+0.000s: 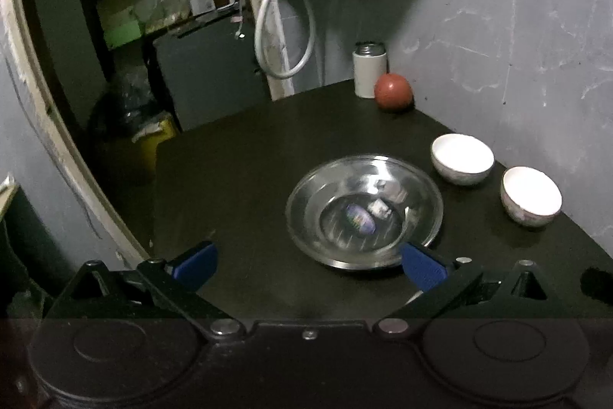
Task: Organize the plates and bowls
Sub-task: 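Open both grippers and release the steel bowl, then move both grippers to a red-rimmed white bowl and grasp its rim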
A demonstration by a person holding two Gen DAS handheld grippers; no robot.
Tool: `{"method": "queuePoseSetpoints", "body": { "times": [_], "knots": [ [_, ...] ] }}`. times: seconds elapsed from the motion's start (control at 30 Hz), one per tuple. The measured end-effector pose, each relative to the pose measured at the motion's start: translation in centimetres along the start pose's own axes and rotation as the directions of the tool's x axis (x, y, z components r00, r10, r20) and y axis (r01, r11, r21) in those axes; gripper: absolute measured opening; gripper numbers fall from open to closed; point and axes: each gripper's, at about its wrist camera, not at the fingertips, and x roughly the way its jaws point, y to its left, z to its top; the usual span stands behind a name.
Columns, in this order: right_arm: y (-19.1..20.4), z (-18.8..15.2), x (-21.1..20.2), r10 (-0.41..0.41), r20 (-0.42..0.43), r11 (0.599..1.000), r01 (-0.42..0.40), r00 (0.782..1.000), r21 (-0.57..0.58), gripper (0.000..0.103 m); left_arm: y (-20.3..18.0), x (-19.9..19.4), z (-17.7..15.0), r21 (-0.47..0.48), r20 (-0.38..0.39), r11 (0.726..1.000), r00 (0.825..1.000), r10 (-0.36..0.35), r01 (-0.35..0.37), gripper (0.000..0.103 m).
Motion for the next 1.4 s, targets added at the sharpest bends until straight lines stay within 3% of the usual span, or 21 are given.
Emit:
{"method": "queuePoseSetpoints", "body": {
  "times": [0.13, 0.2, 0.3, 0.43, 0.57, 0.77, 1.0, 1.3, 1.4],
  "knots": [
    [-0.6, 0.1, 0.2, -0.036, 0.003, 0.999, 0.036, 0.999, 0.009, 0.103, -2.3, 1.0, 1.5, 0.050, 0.059, 0.999, 0.998, 0.011, -0.014, 0.102],
    [-1.0, 0.4, 0.5, -0.050, 0.009, 0.999, 0.050, 0.999, 0.020, 0.103, -3.3, 1.8, 1.9, 0.091, 0.084, 0.995, 0.995, -0.059, 0.051, 0.102],
    [-1.7, 1.2, 1.4, -0.092, 0.022, 0.994, 0.091, 0.995, 0.068, 0.103, -4.9, 3.6, 3.5, 0.111, 0.027, 0.981, 0.986, -0.165, 0.161, 0.102],
    [-3.0, 2.8, 3.3, -0.128, 0.032, 0.977, 0.120, 0.991, 0.177, 0.100, -6.5, 6.5, 5.5, 0.039, -0.071, 0.949, 0.948, -0.309, 0.312, 0.102],
    [-3.6, 3.7, 5.5, -0.189, 0.032, 0.961, 0.179, 0.981, 0.210, 0.092, -8.0, 9.1, 6.6, -0.037, -0.129, 0.936, 0.927, -0.351, 0.349, 0.102],
    [-4.4, 4.0, 7.7, -0.200, 0.047, 0.948, 0.181, 0.979, 0.262, 0.084, -11.0, 11.0, 7.3, 0.025, -0.153, 0.914, 0.905, -0.397, 0.405, 0.102],
    [-4.8, 4.1, 9.5, -0.193, 0.023, 0.948, 0.180, 0.981, 0.264, 0.065, -12.9, 13.4, 7.3, 0.033, -0.217, 0.903, 0.885, -0.412, 0.429, 0.094],
    [-4.6, 4.5, 10.4, -0.166, 0.020, 0.956, 0.156, 0.986, 0.250, 0.047, -12.6, 15.6, 7.0, -0.041, -0.272, 0.884, 0.846, -0.459, 0.467, 0.064],
    [-4.5, 4.7, 10.7, -0.161, 0.021, 0.958, 0.151, 0.987, 0.246, 0.042, -12.8, 15.7, 7.1, -0.055, -0.279, 0.863, 0.822, -0.497, 0.503, 0.045]
  ]
}}
